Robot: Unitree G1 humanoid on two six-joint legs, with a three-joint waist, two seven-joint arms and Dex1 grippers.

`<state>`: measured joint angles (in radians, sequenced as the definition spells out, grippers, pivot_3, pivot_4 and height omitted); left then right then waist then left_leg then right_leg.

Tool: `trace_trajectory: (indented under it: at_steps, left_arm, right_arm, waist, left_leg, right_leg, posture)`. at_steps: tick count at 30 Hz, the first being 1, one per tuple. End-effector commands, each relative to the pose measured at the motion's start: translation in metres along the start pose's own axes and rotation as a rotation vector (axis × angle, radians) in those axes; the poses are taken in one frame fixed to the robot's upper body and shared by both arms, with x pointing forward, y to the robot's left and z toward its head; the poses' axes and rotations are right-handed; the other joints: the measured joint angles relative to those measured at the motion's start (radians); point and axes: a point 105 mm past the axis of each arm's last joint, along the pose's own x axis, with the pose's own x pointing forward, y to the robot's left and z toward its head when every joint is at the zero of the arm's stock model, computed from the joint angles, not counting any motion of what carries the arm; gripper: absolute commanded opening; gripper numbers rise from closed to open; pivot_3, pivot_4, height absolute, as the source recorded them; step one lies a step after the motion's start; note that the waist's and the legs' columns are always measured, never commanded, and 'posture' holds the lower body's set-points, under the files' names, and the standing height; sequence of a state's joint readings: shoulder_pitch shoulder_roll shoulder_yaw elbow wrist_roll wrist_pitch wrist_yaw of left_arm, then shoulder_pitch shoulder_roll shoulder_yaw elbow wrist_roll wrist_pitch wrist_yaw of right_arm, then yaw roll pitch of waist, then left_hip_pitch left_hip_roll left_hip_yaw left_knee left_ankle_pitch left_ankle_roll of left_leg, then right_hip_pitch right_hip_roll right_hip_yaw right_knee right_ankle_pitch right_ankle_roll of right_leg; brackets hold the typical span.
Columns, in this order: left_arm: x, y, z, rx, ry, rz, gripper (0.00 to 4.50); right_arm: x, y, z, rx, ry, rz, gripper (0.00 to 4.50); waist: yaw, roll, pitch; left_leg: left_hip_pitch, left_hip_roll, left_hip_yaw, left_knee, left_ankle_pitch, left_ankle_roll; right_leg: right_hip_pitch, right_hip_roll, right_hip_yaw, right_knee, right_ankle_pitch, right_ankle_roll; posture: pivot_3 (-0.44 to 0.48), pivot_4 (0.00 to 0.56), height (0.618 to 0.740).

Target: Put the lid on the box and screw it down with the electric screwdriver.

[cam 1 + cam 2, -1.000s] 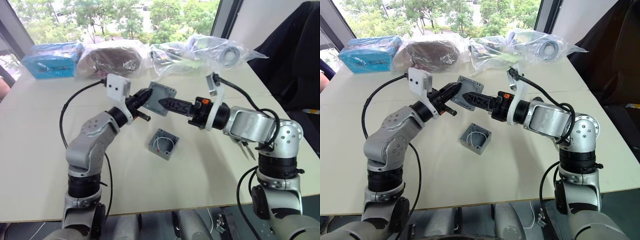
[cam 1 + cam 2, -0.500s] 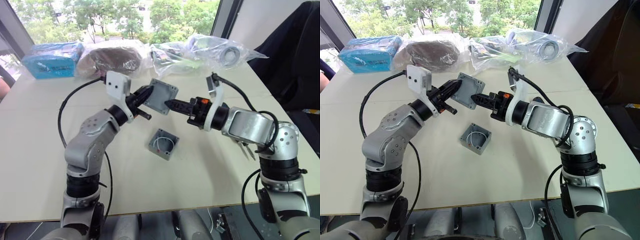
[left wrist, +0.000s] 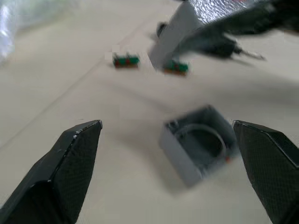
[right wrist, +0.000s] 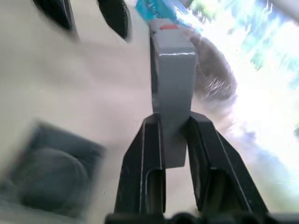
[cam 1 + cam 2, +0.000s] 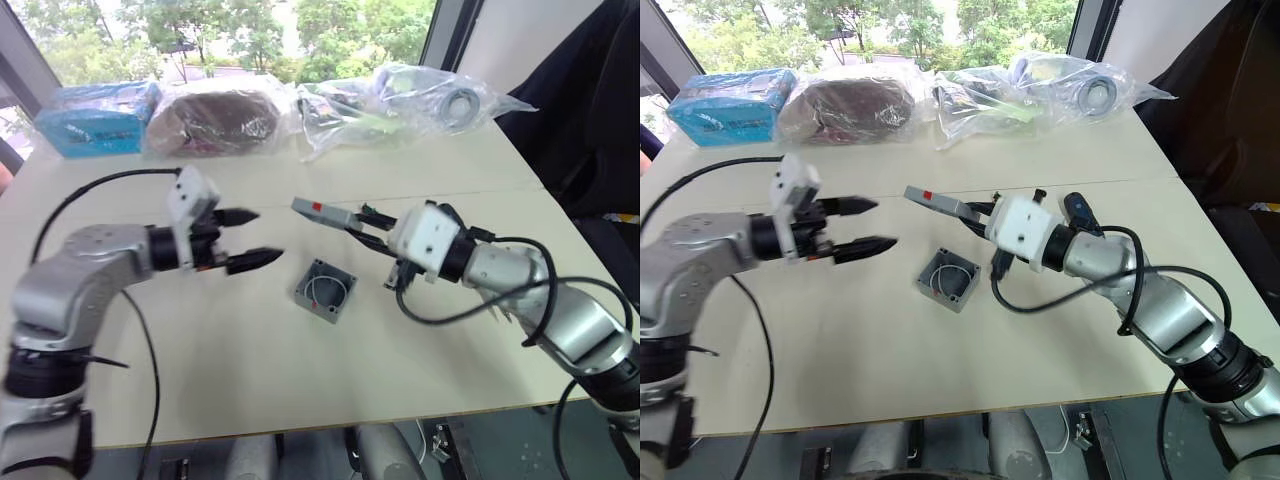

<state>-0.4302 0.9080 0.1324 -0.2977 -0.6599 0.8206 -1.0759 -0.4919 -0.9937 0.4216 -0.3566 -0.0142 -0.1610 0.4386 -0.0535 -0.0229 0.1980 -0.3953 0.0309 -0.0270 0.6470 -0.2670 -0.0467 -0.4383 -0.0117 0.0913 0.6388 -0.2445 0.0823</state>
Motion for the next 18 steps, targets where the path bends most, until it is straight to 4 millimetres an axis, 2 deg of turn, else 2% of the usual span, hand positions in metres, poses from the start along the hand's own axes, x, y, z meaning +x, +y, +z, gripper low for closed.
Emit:
trace_trajectory:
  at_steps: [1, 7, 18]
  left_arm:
    - [-0.015, -0.008, 0.003, 0.097, 0.025, -0.096, 4.48]
    - [-0.022, -0.007, -0.001, 0.134, 0.064, -0.142, 4.48]
    - [-0.019, -0.008, -0.003, 0.159, 0.058, -0.133, 4.48]
  right_arm:
    - [-0.005, 0.03, 0.004, -0.421, -0.104, 0.104, 0.16]
    - [-0.005, 0.044, -0.004, -0.539, -0.125, 0.039, 0.16]
    - [0.005, 0.055, -0.016, -0.547, -0.034, -0.015, 0.16]
  waist:
    - [0.005, 0.0, 0.0]
    - [0.007, 0.0, 0.0]
    - [0.005, -0.001, 0.0]
  left_leg:
    - [-0.001, 0.0, 0.0, 0.0, 0.0, 0.0]
    - [-0.005, 0.0, 0.001, 0.003, 0.0, 0.0]
    - [-0.002, 0.0, 0.001, 0.006, 0.0, 0.0]
  right_leg:
    - [0.0, 0.0, 0.0, -0.001, 0.0, 0.0]
    - [-0.003, 0.0, 0.003, -0.001, 0.001, -0.002]
    - [-0.004, 0.001, 0.004, 0.01, 0.001, -0.002]
  posture:
    - [0.0, 0.15, 0.74]
    - [0.0, 0.15, 0.74]
    - [0.0, 0.15, 0.74]
